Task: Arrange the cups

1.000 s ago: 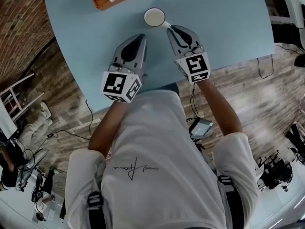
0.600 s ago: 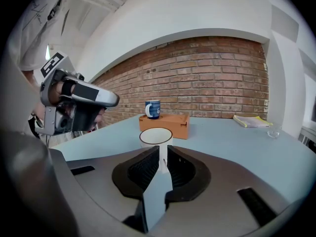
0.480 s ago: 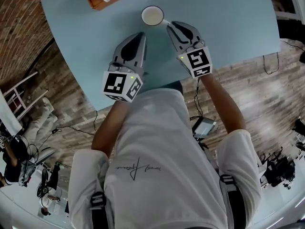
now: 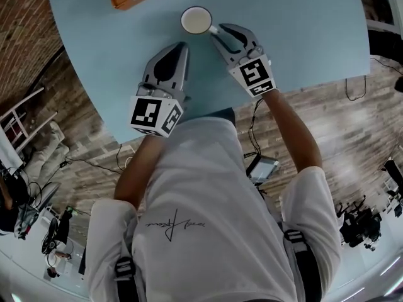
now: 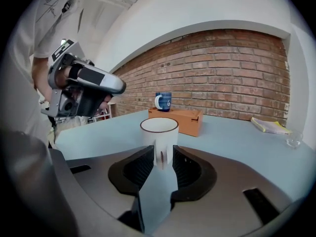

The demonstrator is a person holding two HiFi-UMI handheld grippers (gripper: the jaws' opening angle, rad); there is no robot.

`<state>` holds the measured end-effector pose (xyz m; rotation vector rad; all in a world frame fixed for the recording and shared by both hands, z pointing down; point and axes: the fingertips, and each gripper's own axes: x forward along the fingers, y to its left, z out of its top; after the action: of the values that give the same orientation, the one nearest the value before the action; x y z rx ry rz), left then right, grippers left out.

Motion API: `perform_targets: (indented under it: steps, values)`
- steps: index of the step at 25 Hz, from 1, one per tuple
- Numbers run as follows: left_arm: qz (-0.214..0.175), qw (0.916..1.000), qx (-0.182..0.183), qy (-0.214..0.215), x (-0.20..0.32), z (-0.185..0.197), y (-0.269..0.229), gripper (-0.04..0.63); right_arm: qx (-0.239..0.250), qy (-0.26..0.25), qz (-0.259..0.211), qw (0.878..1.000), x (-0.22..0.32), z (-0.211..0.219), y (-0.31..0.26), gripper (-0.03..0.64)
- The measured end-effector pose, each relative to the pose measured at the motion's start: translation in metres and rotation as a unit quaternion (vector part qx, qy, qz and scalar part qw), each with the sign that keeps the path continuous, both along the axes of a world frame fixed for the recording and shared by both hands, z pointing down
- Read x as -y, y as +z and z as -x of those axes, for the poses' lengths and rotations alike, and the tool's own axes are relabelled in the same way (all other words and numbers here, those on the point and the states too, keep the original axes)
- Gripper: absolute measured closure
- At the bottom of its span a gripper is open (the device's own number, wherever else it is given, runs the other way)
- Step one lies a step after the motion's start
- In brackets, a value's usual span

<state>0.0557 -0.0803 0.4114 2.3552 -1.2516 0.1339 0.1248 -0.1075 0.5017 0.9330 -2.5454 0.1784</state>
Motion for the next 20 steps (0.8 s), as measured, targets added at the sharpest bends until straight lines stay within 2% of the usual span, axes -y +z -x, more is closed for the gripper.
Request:
perform_targets:
  steps: [3, 20]
  values:
    - [0.0, 1.0, 0.006, -0.006, 0.001, 0.0, 0.003, 0.588, 0.005, -0.016, 0.002, 1.0, -0.001, 0.003, 0.004, 0.522]
    - [0.001, 0.9994, 0.018, -0.03, 0.007, 0.006, 0.005, 0.588, 0.03, -0.022, 0.0, 0.999, 0.004, 0.017, 0.009, 0.526]
